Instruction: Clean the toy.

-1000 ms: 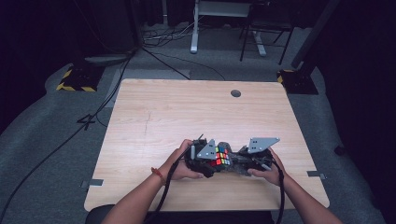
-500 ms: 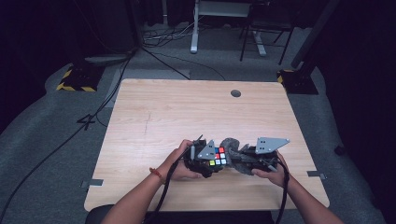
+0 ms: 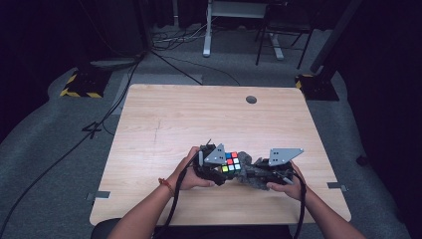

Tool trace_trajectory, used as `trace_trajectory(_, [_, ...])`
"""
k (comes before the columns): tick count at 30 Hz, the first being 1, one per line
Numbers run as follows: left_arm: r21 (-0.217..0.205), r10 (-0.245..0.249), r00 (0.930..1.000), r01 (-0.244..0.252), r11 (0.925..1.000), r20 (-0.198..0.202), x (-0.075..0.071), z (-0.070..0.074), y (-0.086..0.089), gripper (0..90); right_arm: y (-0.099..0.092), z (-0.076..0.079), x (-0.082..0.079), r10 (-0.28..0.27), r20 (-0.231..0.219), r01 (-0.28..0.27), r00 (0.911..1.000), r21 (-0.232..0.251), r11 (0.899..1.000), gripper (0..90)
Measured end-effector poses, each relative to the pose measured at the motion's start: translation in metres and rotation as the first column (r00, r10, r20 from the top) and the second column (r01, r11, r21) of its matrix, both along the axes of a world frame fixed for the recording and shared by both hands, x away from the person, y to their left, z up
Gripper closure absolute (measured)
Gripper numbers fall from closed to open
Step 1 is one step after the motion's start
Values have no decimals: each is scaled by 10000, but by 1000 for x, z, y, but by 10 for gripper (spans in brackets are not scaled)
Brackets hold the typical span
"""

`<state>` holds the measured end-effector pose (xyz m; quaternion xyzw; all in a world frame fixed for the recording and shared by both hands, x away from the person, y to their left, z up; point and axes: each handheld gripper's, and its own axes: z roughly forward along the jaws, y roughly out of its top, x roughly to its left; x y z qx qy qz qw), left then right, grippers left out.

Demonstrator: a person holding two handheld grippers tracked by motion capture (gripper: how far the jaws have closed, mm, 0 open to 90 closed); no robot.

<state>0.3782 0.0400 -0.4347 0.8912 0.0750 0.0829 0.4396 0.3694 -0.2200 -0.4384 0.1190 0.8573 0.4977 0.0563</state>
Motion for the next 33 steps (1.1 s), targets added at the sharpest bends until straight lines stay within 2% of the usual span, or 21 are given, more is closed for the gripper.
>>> trace_trajectory(3, [18,20,10000,-20,10000,-24,0,-1,0,310,-2,5,-4,120,232,-130,9997,426,9990,780])
trace_trajectory(5, [-57,-20,10000,20,10000,-18,0,0,1,312,-3,7,-5,153,308,-168,9994,491,9987,780])
trace_trajectory(8, [-180,-108,9993,101,9998,-351,2,-2,1,310,-4,8,-5,256,415,-285,9988,698,9972,780])
trace_trajectory(11, [112,-75,9987,81,9999,-495,3,-4,-2,286,-4,9,-7,338,510,-378,9981,815,9960,781])
trace_trajectory(13, [393,-205,9991,219,9990,-375,1,-7,-6,332,-2,11,-10,406,685,-469,9968,934,9945,783])
trace_trajectory(14, [683,-214,9997,224,9974,-148,-2,-10,-10,333,0,12,-11,445,696,-506,9966,888,9948,783])
trace_trajectory(16, [914,-191,9998,195,9956,-52,-4,-12,-13,336,4,12,-14,464,817,-510,9956,545,9972,785])
trace_trajectory(20, [816,-85,9999,76,9966,98,-3,-10,-12,337,3,12,-12,134,784,-160,9968,324,9993,786])
trace_trajectory(23, [688,-131,9997,118,9976,183,-5,-6,-10,337,4,9,-9,-100,799,121,9968,-261,9996,787])
trace_trajectory(26, [851,-107,9996,85,9963,246,-5,-5,-9,337,3,0,-2,-293,307,311,9991,-610,9977,787])
trace_trajectory(27, [826,-94,9997,74,9966,241,-4,-5,-8,337,3,-1,-1,-320,308,342,9990,-736,9967,787])
trace_trajectory(29, [873,-87,9997,65,9962,247,-4,-5,-9,337,2,0,-3,-272,293,291,9992,-664,9974,787])
trace_trajectory(33, [1355,-217,9995,185,9906,217,-6,-12,-16,337,5,13,-12,192,627,-197,9978,73,9998,787])
